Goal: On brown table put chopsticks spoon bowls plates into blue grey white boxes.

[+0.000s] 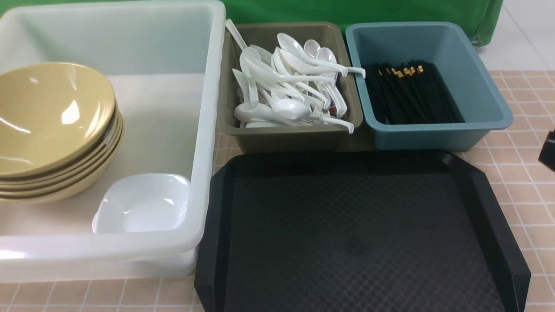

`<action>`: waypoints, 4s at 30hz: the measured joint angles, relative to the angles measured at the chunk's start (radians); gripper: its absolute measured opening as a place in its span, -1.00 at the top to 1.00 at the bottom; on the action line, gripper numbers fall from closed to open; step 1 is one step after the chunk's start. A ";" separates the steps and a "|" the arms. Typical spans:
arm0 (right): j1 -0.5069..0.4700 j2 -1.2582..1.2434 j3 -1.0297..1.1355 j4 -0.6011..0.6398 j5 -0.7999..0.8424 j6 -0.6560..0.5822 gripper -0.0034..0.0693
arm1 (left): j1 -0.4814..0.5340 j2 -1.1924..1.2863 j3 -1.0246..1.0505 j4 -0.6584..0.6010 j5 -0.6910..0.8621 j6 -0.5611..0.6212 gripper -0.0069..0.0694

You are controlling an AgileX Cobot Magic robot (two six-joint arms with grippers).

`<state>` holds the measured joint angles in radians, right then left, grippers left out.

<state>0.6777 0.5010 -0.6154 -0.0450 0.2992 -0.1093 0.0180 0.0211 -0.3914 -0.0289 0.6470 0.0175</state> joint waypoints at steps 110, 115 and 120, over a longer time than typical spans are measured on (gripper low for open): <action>-0.707 -0.513 0.641 -0.027 0.022 0.230 0.65 | 0.000 -0.035 0.417 -0.029 -0.338 -0.055 0.81; -0.707 -0.513 0.641 -0.027 0.022 0.230 0.64 | 0.000 -0.035 0.417 -0.029 -0.338 -0.055 0.81; -0.707 -0.513 0.641 -0.027 0.022 0.230 0.63 | 0.000 -0.035 0.417 -0.029 -0.338 -0.054 0.81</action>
<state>-0.0290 -0.0121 0.0261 -0.0724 0.3209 0.1211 0.0180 -0.0142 0.0257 -0.0582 0.3086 -0.0361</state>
